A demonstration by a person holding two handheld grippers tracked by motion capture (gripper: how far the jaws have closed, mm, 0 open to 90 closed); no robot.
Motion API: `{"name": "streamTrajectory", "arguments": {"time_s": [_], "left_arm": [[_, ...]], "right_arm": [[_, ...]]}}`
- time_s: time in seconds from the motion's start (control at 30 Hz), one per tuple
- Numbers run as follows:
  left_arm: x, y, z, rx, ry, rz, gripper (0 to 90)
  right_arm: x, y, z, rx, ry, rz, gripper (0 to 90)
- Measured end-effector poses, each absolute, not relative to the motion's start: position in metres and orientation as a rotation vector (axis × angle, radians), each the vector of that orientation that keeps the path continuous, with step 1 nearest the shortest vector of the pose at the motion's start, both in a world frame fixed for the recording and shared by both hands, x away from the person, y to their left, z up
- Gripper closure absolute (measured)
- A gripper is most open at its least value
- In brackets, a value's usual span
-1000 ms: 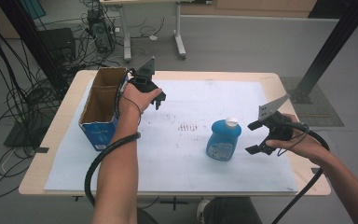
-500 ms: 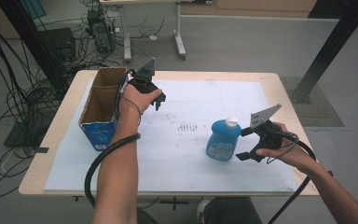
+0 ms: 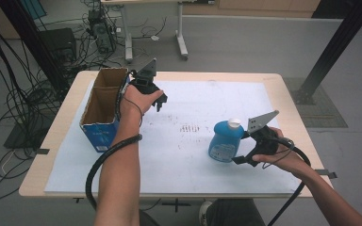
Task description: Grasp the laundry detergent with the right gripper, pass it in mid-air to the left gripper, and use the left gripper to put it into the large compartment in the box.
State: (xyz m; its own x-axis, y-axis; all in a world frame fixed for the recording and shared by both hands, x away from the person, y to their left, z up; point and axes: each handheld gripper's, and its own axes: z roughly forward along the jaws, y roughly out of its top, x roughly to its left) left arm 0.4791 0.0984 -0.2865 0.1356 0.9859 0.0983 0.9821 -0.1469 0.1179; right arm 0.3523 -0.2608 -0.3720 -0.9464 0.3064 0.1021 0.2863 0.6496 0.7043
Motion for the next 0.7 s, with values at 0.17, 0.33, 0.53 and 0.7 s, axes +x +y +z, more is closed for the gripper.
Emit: {"name": "streamTrajectory", "arguments": {"time_s": [0.17, 0.33, 0.53, 0.7], "left_arm": [[0.4796, 0.0976, -0.2868, 2.35, 2.034, 0.234, 5.6], [0.4802, 0.0965, -0.2878, 2.351, 2.037, 0.234, 5.6], [0.4809, 0.0959, -0.2879, 2.354, 2.037, 0.234, 5.6], [0.4815, 0.095, -0.2876, 2.352, 2.037, 0.237, 5.6]], "right_arm": [[0.3527, -0.2581, -0.375, 0.503, 2.814, 1.224, 3.3], [0.3541, -0.2562, -0.3765, 0.503, 2.802, 1.241, 3.3], [0.3557, -0.2536, -0.3775, 0.497, 2.794, 1.258, 3.2], [0.3563, -0.2526, -0.3779, 0.495, 2.786, 1.268, 3.1]]}}
